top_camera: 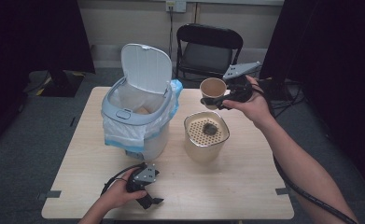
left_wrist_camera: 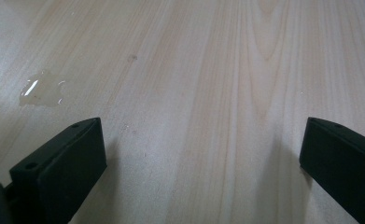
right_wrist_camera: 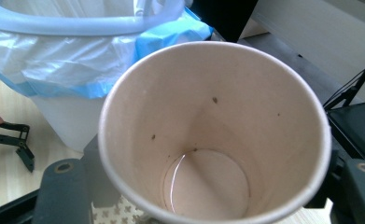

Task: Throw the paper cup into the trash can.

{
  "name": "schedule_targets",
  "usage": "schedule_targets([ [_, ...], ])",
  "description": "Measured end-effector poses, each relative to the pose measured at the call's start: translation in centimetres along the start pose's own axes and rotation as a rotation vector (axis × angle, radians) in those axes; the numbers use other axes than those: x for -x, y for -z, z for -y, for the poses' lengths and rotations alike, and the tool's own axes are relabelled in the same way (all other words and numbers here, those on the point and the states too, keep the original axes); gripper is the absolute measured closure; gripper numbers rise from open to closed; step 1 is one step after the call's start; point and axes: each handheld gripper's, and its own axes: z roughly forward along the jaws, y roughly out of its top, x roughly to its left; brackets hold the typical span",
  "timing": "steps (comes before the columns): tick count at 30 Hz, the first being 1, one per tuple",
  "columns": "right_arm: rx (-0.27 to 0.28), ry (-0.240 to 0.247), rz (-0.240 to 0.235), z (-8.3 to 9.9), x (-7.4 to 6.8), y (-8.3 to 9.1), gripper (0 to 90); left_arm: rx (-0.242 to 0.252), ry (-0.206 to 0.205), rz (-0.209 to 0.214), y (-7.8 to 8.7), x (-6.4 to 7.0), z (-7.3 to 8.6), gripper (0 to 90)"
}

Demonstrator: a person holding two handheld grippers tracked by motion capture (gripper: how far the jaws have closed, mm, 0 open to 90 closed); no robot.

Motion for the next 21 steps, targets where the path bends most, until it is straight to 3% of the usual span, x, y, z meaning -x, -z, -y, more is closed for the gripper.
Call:
schedule_targets([
  [12,0.011,-0.013,-0.066,-2.2,-0.6,-0.7,27.4,-0.001,0.000,0.000,0.0,0.0,0.0,0.0],
  [21,0.007,-0.014,-0.088,-3.6,-0.9,-1.0,27.4,-0.003,0.000,-0.003,0.0,0.0,0.0,0.0],
])
